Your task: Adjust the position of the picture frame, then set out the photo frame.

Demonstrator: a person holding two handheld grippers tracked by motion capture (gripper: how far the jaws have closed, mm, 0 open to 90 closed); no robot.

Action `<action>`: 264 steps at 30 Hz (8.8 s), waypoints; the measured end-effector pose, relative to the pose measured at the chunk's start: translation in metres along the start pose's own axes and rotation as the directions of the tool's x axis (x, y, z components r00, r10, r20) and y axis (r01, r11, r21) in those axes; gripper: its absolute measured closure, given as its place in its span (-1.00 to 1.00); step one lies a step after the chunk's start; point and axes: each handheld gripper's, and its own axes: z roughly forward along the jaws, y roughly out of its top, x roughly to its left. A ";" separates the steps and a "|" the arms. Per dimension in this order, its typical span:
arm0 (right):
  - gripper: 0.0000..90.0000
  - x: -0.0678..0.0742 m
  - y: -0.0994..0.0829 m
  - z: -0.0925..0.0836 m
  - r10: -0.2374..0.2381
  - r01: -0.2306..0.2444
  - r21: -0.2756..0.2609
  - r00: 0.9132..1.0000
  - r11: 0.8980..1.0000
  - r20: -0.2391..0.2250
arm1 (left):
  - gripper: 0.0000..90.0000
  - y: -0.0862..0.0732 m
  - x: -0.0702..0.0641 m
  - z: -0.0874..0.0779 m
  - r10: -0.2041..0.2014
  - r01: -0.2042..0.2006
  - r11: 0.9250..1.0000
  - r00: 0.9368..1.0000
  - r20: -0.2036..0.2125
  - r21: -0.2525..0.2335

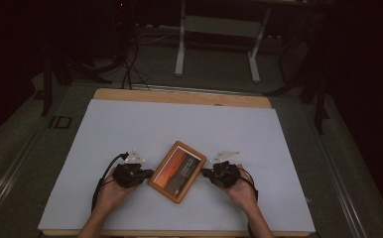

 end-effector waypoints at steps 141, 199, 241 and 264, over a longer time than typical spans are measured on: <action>1.00 -0.029 0.032 0.019 0.058 -0.031 -0.206 0.990 0.978 0.128 | -0.23 0.021 -0.036 0.001 -0.121 0.151 0.965 0.982 0.145 -0.213; 1.00 -0.049 0.014 0.026 0.114 -0.097 -0.113 0.980 0.989 0.164 | -0.38 0.031 -0.072 0.016 -0.132 0.182 0.967 0.957 0.259 -0.177; 1.00 -0.060 -0.015 -0.020 0.165 -0.131 -0.171 0.966 0.977 0.200 | 0.50 0.067 -0.084 0.029 -0.259 0.294 0.946 0.939 0.228 -0.138; 1.00 -0.038 -0.012 -0.089 0.084 -0.020 -0.271 0.970 0.962 0.230 | 0.54 0.078 -0.095 0.030 0.163 -0.130 0.966 0.977 0.136 -0.224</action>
